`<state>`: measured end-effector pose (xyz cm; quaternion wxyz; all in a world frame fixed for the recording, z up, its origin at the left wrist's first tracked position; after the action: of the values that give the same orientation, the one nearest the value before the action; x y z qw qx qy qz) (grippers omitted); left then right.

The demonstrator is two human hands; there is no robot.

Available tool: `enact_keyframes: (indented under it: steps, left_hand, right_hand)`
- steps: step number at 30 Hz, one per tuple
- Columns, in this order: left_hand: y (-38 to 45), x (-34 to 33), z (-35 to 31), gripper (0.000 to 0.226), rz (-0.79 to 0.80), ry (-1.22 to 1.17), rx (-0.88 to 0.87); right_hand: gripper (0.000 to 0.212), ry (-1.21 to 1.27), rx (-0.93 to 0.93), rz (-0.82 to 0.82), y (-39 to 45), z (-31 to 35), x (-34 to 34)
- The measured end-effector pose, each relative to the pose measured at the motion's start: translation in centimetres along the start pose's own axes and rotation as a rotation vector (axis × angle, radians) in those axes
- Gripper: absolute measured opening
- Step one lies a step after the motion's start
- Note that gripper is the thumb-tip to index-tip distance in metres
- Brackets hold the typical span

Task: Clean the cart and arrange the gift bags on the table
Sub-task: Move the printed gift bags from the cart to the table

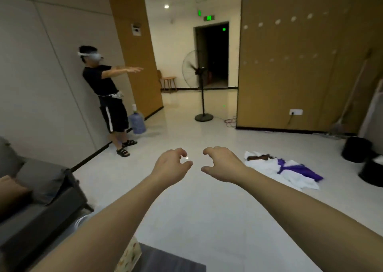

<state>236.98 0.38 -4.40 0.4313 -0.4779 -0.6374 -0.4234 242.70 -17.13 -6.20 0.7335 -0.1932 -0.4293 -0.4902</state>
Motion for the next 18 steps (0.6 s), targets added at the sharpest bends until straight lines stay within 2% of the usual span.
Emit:
enact_keyframes:
  steps: [9,14,18]
  left_hand:
    - [-0.9,-8.5,-29.5,0.040,0.124,0.089,-0.523]
    - [-3.7,-12.5,-45.3,0.035,0.169,0.082,-0.751]
    - [-7.9,-16.1,-56.6,0.042,0.248,0.052,-0.897]
  right_hand:
    - [0.051,-0.025,-0.402,-0.237,-16.3,-21.5,17.3]
    - [0.059,0.004,-0.632,-0.359,-27.5,-31.1,24.4]
    - [0.063,0.019,-0.784,-0.463,-36.8,-37.4,28.8]
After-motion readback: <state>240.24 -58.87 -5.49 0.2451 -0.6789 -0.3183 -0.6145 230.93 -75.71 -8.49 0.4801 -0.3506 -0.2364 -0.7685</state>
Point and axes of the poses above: each hand's wrist, its own y-axis towards the middle knuckle, its own x-axis out of the back of the hand, z = x × y, the point moved 1 cm from there along y, towards the middle knuckle, and after that the axes turned 13 degrees about y, right-handed, at the moved point
